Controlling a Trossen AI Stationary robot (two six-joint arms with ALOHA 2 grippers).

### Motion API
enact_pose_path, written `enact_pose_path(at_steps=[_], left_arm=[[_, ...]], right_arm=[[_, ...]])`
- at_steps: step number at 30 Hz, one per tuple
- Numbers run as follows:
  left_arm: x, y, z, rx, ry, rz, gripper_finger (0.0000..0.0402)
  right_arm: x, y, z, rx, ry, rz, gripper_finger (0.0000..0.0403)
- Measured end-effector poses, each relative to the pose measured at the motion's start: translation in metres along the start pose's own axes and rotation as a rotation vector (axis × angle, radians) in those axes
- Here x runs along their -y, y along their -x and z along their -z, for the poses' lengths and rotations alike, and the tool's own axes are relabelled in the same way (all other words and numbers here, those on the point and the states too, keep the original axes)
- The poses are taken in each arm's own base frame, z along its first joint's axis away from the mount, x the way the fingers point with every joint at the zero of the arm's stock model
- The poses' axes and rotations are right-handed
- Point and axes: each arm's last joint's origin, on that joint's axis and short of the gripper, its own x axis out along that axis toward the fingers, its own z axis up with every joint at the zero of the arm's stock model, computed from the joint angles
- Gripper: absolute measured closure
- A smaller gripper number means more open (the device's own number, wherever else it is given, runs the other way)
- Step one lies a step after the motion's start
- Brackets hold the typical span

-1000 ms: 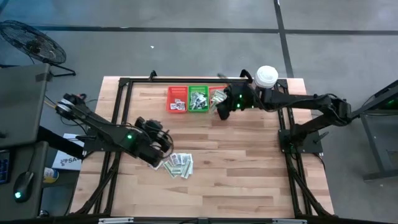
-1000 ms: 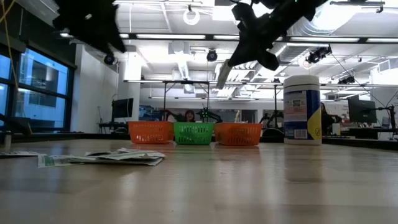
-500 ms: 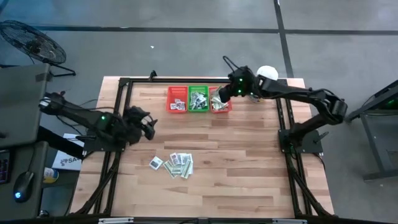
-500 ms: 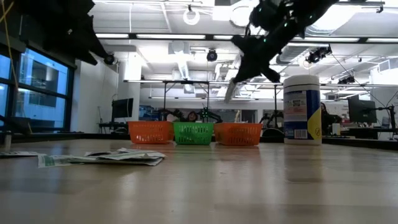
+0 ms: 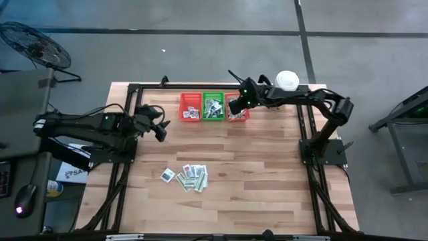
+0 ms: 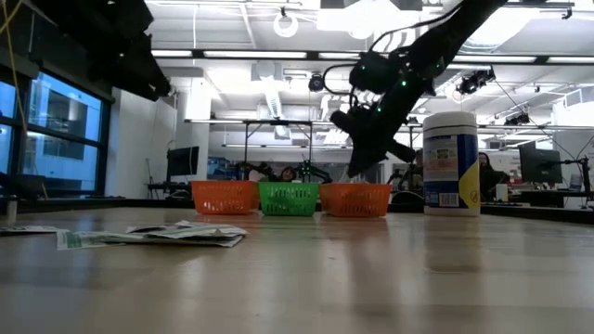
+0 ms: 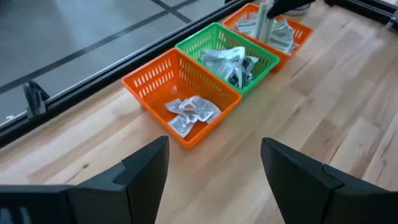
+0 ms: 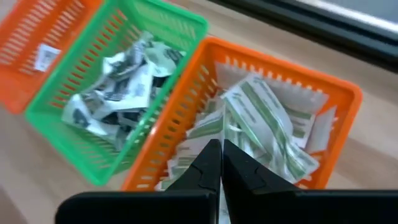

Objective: Pick & Place First Aid Supplies
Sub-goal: Put the bandage pack into the right orange bin

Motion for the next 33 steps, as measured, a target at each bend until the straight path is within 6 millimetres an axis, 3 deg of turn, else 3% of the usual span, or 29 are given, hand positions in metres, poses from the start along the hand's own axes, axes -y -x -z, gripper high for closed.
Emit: enact_pose_path(at_steps=[14, 20, 24, 33], left_arm=[[-0.017, -0.013, -0.013, -0.016, -0.007, -0.006, 0.0151], [-0.021, -0.016, -0.019, 0.001, 0.005, 0.033, 0.0151], [-0.023, -0.018, -0.021, 0.008, 0.001, 0.037, 0.0151], [-0.023, -0.018, -0.022, 0.000, 0.008, 0.070, 0.0151]], right_arm=[[0.017, -0.004, 0.000, -0.058, -0.080, 0.048, 0.0403], [0.019, -0.004, 0.000, -0.112, -0.123, -0.017, 0.0395], [0.019, -0.004, 0.000, -0.107, -0.132, -0.014, 0.0370], [0.017, 0.003, -0.003, -0.088, -0.138, -0.030, 0.0270]])
